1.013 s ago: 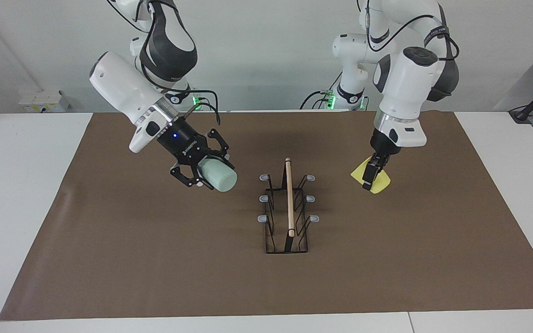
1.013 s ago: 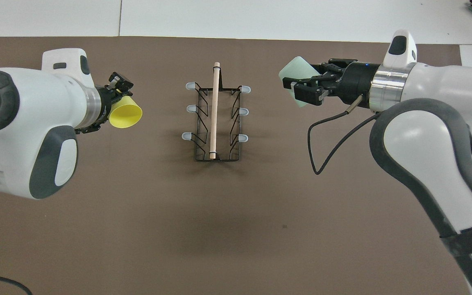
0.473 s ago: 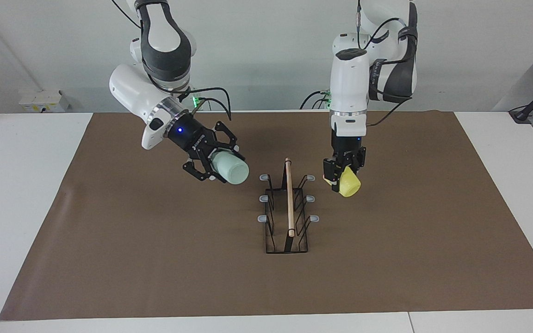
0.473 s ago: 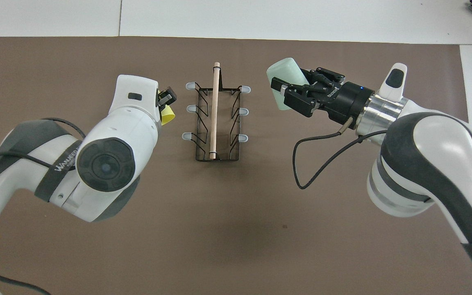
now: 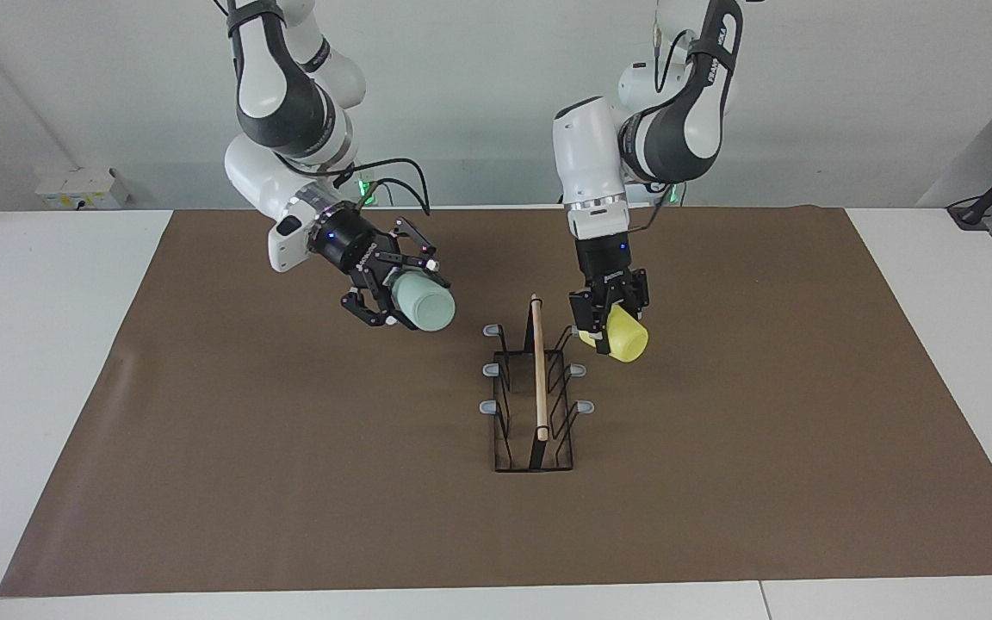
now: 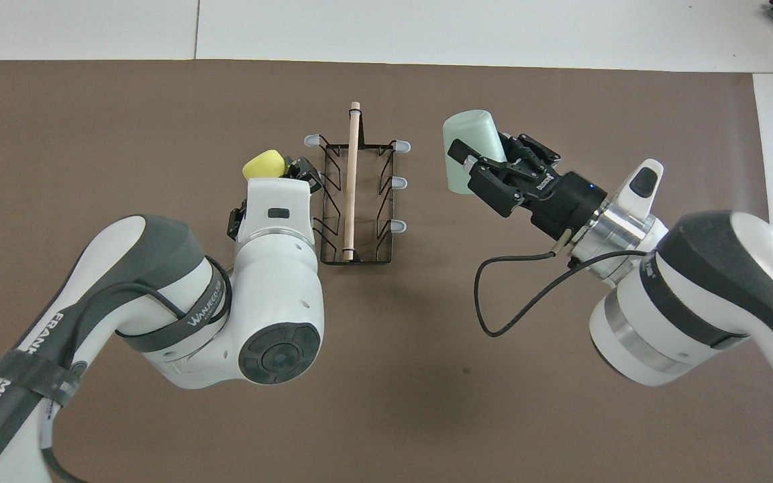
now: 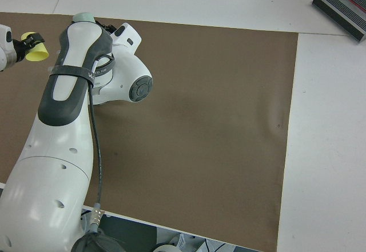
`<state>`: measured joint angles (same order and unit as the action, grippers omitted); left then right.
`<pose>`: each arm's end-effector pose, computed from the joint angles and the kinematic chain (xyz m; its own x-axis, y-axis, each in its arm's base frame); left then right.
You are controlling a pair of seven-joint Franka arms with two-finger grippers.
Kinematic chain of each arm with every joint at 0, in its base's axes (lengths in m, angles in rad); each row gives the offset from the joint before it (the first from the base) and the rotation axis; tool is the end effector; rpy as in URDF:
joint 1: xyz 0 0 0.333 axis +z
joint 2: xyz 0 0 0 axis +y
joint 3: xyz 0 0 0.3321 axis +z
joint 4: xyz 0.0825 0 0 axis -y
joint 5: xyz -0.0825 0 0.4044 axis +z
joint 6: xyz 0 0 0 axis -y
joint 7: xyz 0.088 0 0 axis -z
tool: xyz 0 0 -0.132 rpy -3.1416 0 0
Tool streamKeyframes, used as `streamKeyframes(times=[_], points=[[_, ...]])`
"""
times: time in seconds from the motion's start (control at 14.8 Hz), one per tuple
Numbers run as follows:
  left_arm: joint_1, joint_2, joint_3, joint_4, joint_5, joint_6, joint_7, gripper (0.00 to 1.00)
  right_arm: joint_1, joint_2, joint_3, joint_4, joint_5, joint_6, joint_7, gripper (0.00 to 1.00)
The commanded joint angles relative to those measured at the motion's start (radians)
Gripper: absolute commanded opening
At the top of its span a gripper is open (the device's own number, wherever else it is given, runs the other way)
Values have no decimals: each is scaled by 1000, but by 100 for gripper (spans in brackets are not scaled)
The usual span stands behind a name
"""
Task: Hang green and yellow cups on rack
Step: 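Carry both cups toward the rack pegs with both grippers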
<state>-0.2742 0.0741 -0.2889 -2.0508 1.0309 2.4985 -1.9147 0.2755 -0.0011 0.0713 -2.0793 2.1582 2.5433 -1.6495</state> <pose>0.5349 -0.3258 0.4300 0.5395 0.5223 0.6605 0.4576 -0.8403 0.2907 0.5777 0.2102 0.4645 0.5286 -0.3388 0.7783 0.5307 -0.5837 -0.6146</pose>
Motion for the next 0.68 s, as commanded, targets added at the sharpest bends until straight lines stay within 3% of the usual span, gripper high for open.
streamKeyframes(times=[0.0, 0.27, 0.61], points=[[-8, -33, -3, -46, 104, 5, -88, 0, 1, -36, 1, -68, 112, -55, -84, 0], [-19, -25, -35, -86, 256, -71, -225, 0, -2, -19, 1, -114, 217, -156, -243, 0], [-23, -10, -70, -92, 294, -116, -283, 0, -4, 33, -1, -134, 242, -287, -452, 0]])
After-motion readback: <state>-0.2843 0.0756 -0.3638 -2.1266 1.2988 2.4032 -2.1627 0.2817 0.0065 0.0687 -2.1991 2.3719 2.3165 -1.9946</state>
